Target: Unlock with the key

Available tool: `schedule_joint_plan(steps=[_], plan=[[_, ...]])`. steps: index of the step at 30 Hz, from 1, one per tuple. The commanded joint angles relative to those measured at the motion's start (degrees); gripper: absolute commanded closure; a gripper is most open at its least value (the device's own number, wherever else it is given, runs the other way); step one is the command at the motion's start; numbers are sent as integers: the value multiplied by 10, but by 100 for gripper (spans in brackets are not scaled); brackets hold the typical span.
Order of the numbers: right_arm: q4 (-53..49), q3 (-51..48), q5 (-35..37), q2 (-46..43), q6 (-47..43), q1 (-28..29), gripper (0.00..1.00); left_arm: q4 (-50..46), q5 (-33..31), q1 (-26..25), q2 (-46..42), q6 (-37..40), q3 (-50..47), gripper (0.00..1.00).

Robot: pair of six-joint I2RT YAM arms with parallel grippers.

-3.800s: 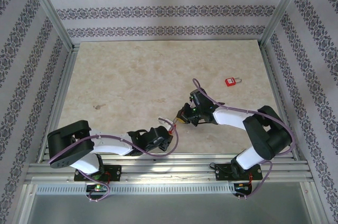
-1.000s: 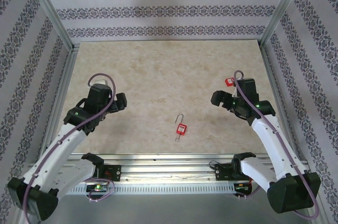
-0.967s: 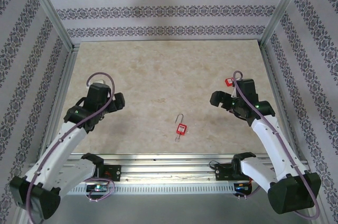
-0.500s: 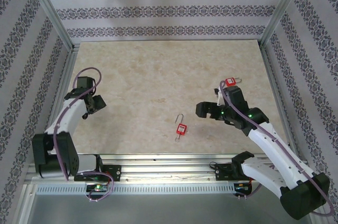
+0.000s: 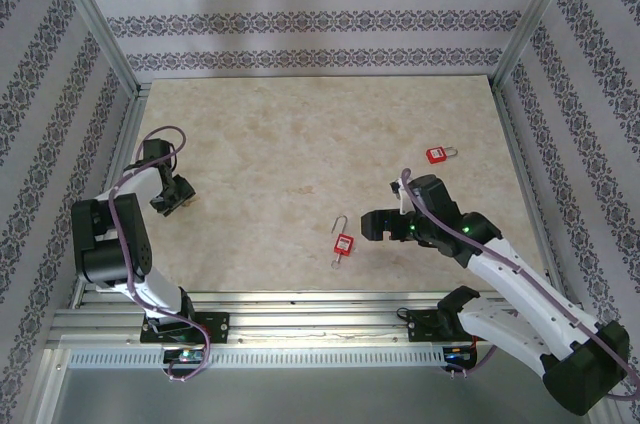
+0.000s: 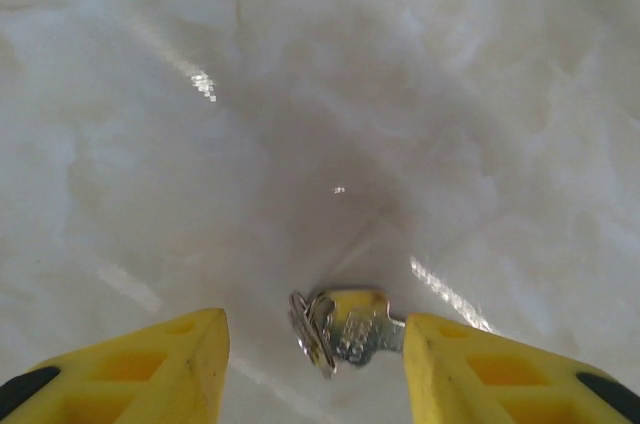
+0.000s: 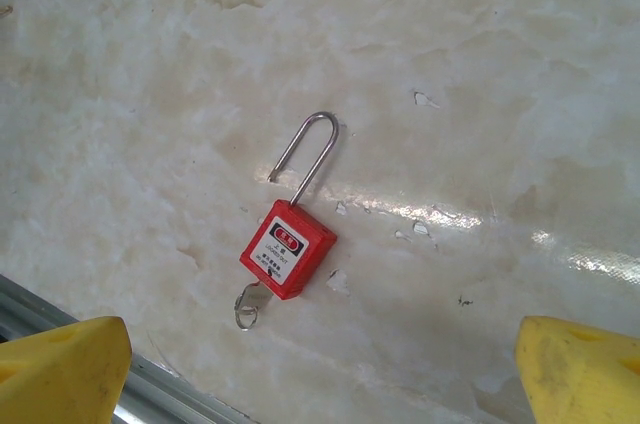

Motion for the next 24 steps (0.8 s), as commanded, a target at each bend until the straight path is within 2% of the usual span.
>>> schedule_joint_plan(steps=[1,5,12,21,24], plan=[[11,-11,3,-8,1,7,2,24,6,6,15,-12,10,54],[10,-7,5,-2,2,8,2,33,4,6,22,-12,6,57],[14,-3,6,8,5,18,2,50,15,10,32,-10,-2,71],[26,-3,12,26,12,22,2,64,52,10,-4,-13,-29,100],[41,-2,13,32,22,25,2,88,86,10,-40,-26,-59,100]])
